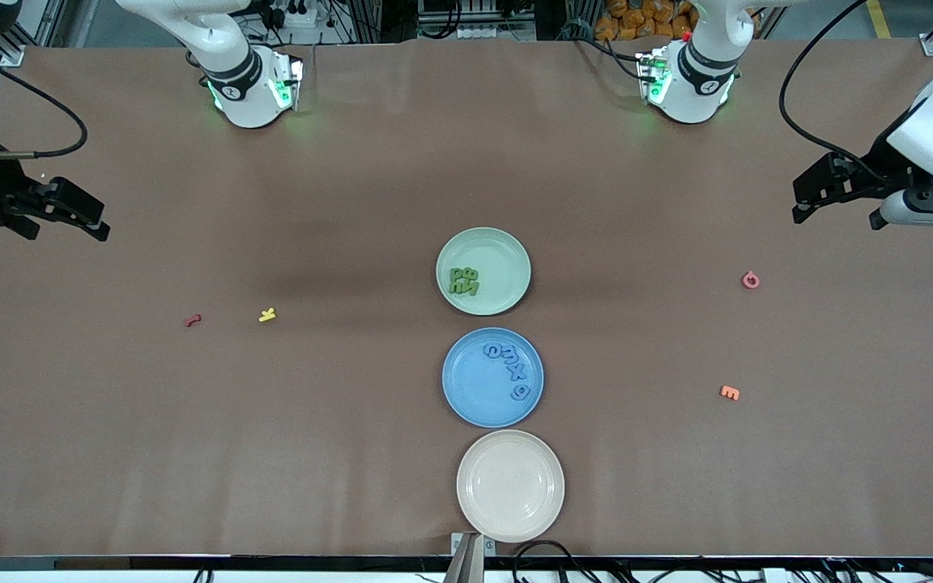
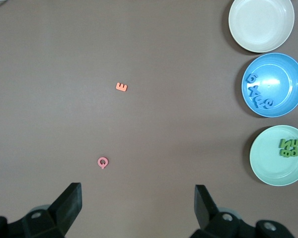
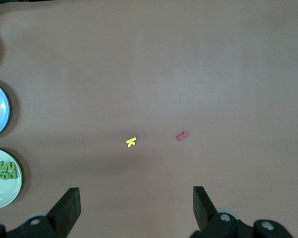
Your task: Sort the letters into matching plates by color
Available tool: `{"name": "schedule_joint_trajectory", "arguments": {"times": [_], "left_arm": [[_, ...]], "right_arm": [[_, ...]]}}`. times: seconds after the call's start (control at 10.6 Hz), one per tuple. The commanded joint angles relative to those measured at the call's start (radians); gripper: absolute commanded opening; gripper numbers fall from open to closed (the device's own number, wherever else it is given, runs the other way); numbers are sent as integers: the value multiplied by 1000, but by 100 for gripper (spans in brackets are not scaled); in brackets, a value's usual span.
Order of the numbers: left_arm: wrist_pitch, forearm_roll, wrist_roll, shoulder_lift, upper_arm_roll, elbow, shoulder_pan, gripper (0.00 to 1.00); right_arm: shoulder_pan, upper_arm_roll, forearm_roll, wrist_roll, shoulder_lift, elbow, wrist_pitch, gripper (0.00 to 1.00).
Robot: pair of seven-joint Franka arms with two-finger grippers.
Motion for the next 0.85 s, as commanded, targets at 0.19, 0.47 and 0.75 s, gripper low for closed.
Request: {"name": "schedule_joint_trajectory", "arguments": {"times": [0.19, 0.47, 0.75], "left_arm": [[-22, 23, 20, 1, -3, 18, 3, 100], [-22, 23, 21, 1, -1, 15, 4, 100], [-22, 21, 21, 1, -1, 16, 6, 100]], "right_arm": [[4, -34, 13, -16, -2, -16, -36, 100], [5, -39, 13, -86, -2, -24, -39, 100], [13, -37, 13, -86, -5, -50, -44, 100]]}}
